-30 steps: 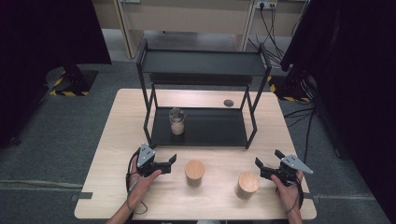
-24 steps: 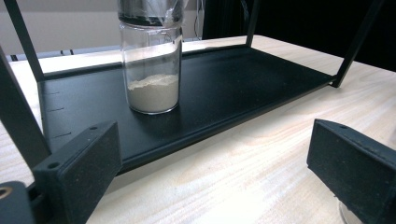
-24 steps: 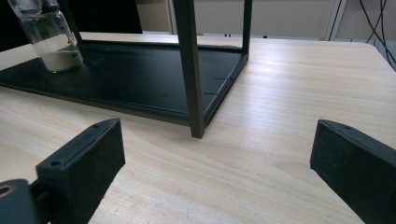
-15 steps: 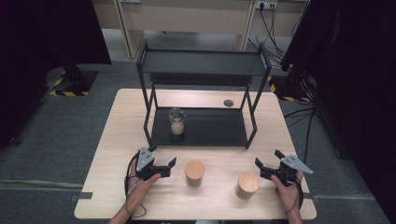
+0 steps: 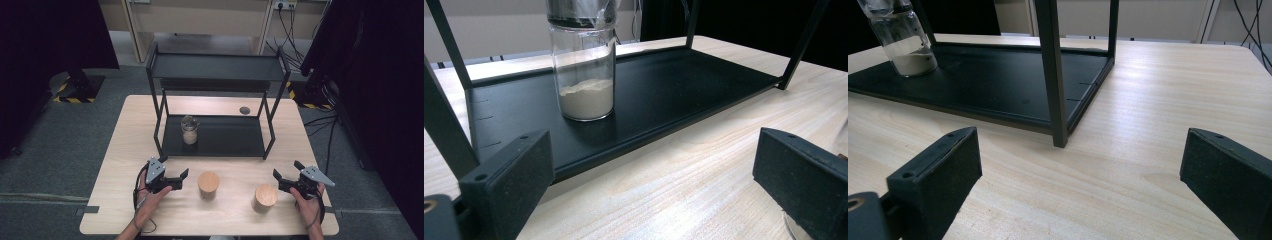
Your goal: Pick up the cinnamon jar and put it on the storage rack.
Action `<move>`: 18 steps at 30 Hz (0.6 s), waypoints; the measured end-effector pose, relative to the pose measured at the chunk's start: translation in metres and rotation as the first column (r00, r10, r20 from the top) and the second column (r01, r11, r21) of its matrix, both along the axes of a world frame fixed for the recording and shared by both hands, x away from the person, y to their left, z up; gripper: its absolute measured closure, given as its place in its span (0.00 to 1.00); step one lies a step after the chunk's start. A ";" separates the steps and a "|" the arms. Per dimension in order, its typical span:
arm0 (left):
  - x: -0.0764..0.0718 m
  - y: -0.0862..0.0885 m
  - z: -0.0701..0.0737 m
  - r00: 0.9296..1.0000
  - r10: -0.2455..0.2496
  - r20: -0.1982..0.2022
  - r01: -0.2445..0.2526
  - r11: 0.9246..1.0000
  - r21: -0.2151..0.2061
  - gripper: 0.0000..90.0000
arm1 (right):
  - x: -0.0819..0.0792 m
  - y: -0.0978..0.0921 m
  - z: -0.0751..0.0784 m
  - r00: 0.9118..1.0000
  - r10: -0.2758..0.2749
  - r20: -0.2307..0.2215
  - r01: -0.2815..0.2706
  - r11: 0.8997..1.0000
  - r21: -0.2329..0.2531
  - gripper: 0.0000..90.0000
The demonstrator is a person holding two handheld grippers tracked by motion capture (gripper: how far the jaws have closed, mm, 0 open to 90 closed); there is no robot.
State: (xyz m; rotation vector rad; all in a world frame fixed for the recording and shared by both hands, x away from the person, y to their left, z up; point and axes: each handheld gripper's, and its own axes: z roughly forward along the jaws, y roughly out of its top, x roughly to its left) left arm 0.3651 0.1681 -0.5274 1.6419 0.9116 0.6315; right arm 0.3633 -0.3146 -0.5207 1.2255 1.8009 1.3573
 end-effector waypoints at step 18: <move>0.000 0.000 0.000 1.000 -0.003 -0.003 0.003 1.000 0.001 0.03 | -0.002 0.009 0.003 1.000 0.015 0.003 -0.015 1.000 0.000 0.04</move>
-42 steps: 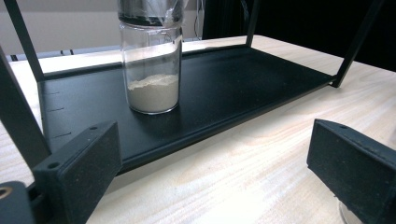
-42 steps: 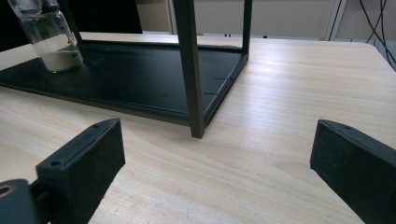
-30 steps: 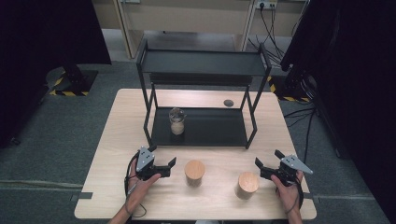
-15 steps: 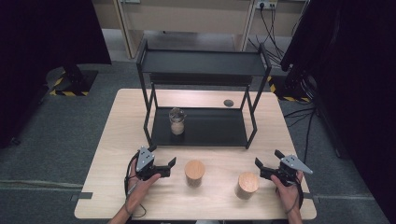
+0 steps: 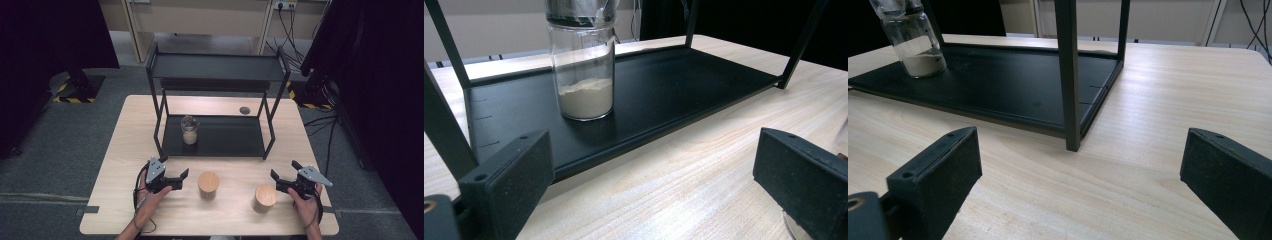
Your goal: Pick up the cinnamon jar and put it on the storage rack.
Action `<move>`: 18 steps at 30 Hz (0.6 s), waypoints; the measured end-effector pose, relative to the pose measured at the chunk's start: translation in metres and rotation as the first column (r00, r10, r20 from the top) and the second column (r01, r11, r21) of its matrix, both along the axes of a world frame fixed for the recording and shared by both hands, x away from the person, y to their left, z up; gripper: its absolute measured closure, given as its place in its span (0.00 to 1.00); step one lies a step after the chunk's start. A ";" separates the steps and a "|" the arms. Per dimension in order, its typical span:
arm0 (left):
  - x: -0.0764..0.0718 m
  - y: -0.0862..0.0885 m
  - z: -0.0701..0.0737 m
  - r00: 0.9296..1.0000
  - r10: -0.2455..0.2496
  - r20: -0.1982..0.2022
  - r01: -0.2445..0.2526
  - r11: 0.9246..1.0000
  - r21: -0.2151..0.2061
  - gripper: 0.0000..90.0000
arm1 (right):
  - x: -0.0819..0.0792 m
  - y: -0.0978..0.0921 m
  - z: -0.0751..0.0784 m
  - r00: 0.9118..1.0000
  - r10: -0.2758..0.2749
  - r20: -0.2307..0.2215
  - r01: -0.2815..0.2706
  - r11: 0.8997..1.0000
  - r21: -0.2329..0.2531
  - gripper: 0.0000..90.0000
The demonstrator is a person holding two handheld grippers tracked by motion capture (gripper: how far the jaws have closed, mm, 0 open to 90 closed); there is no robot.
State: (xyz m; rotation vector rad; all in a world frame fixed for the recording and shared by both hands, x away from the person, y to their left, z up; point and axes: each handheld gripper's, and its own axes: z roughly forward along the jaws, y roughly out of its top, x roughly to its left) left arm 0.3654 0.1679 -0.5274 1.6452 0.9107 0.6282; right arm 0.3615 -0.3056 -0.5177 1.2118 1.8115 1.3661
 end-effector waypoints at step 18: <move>0.000 0.000 0.000 1.000 -0.001 0.001 0.001 1.000 0.003 0.03 | -0.011 -0.002 0.020 0.999 -0.027 0.024 0.026 0.999 0.029 0.04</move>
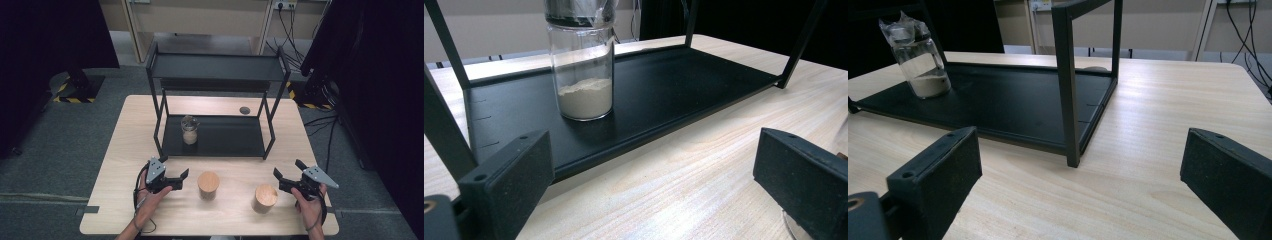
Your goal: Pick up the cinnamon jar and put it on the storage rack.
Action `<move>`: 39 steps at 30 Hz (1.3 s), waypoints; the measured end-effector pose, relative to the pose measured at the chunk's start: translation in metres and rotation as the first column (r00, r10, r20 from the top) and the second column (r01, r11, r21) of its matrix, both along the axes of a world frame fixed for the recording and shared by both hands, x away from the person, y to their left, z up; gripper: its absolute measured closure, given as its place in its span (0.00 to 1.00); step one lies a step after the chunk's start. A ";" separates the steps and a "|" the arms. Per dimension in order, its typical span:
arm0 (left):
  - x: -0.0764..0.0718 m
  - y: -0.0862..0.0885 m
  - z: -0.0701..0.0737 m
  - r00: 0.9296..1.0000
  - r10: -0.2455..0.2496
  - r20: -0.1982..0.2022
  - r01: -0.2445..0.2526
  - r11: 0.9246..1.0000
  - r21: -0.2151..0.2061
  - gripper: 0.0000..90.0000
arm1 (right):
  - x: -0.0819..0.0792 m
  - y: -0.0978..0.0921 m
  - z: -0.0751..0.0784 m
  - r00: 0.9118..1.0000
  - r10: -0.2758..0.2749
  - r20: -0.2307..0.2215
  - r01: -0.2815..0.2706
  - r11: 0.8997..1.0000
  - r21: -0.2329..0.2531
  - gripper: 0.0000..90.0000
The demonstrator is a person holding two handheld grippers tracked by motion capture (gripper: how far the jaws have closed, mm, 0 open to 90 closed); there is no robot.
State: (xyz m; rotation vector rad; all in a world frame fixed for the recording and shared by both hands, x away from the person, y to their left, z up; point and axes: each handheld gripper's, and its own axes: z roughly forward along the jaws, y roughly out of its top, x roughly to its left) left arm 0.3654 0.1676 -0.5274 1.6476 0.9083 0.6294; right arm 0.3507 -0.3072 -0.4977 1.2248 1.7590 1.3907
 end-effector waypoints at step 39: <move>0.000 0.000 0.000 1.000 -0.001 -0.002 0.001 1.000 -0.002 0.03 | -0.028 0.027 0.031 0.996 0.075 0.037 -0.075 0.997 -0.006 0.04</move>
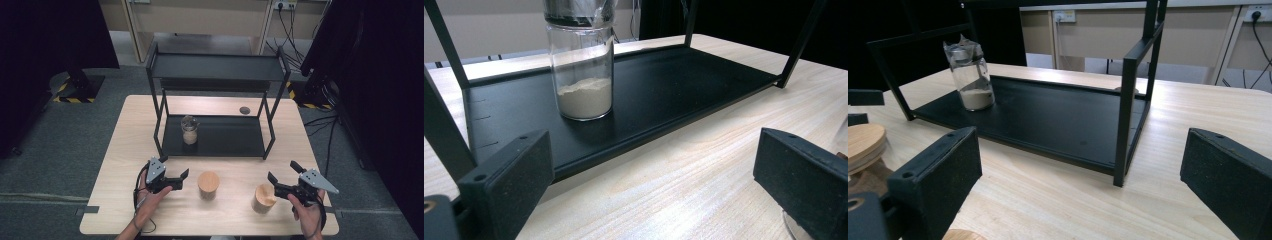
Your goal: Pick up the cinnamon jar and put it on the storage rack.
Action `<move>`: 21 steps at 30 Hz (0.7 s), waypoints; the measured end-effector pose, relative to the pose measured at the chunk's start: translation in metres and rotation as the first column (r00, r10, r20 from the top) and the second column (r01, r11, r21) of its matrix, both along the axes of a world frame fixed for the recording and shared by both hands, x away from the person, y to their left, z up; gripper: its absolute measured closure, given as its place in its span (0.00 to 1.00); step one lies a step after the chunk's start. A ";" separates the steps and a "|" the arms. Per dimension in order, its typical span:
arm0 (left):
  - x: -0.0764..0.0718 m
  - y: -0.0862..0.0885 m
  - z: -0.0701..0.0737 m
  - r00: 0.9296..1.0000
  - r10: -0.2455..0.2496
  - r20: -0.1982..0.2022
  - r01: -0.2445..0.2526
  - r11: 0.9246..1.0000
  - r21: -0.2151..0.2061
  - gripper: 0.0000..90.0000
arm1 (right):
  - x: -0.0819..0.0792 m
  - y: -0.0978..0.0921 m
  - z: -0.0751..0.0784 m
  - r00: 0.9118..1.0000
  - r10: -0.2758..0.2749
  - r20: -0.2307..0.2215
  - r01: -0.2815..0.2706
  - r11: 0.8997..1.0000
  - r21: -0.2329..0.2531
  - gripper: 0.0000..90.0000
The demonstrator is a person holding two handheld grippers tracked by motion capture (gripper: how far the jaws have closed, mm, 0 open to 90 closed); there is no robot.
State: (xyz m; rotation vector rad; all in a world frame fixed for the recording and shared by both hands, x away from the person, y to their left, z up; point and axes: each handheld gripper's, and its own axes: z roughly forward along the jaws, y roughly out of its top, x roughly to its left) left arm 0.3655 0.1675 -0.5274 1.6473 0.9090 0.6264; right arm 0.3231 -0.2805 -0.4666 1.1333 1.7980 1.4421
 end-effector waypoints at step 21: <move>0.000 0.000 0.000 1.000 0.001 -0.003 -0.001 1.000 -0.001 0.03 | -0.017 0.023 0.015 0.997 0.079 0.025 -0.079 0.997 -0.005 0.04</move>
